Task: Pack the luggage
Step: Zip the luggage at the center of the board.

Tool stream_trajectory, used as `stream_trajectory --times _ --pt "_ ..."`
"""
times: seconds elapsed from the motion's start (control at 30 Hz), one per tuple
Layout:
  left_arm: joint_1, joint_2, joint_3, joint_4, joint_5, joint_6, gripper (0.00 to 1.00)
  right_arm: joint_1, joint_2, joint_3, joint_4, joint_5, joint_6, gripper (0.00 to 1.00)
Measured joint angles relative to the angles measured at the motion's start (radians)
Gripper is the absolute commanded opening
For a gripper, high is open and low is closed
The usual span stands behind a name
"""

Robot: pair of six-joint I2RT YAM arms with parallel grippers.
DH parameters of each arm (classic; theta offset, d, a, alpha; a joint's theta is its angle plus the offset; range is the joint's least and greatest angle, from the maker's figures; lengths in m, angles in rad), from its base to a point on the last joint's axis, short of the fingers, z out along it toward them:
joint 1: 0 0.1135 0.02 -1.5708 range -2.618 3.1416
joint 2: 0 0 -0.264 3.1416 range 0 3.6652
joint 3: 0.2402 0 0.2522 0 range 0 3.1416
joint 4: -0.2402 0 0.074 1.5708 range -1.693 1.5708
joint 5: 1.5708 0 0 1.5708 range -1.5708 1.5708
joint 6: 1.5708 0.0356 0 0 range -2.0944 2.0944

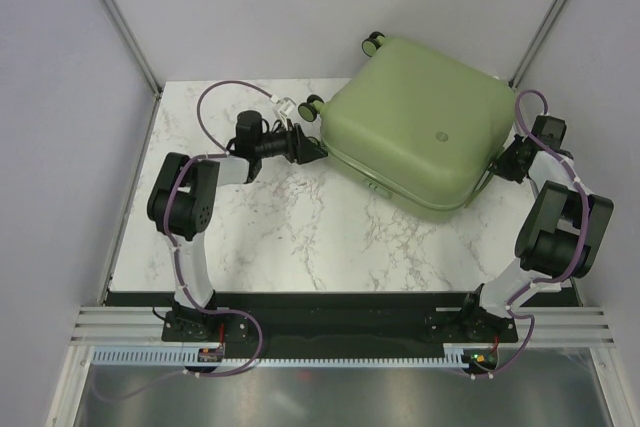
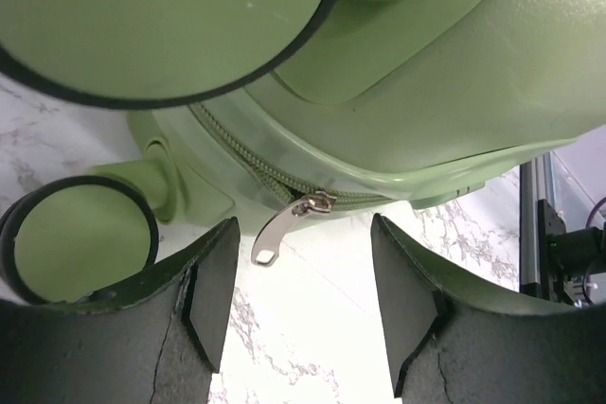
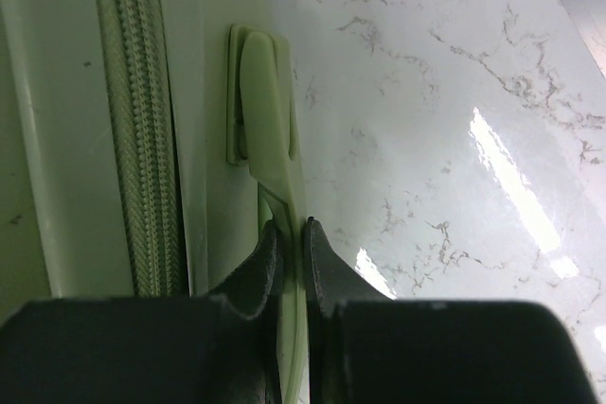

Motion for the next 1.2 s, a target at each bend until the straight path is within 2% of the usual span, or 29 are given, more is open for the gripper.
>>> stream_trajectory --times 0.23,0.33,0.47,0.83,0.87,0.97,1.2 --pt "-0.003 0.060 0.058 0.011 0.074 -0.004 0.64 0.000 0.009 0.018 -0.022 -0.002 -0.011 0.00" --pt "-0.002 0.069 0.066 0.019 0.087 -0.009 0.58 0.000 0.013 0.027 -0.034 -0.002 -0.015 0.00" --pt "0.001 0.072 0.062 0.034 0.099 -0.025 0.43 0.000 0.016 0.034 -0.043 -0.002 -0.018 0.00" --pt "-0.006 0.072 0.031 0.063 0.122 -0.056 0.21 0.000 0.024 0.047 -0.059 -0.002 -0.025 0.00" --pt "-0.006 0.072 0.030 0.063 0.122 -0.058 0.14 0.000 0.024 0.047 -0.059 -0.002 -0.025 0.00" --pt "-0.008 0.072 0.025 0.064 0.100 -0.067 0.02 0.000 0.025 0.048 -0.060 -0.002 -0.025 0.00" --pt "-0.016 0.034 -0.017 0.067 0.002 -0.092 0.02 0.000 0.025 0.047 -0.059 -0.002 -0.025 0.00"
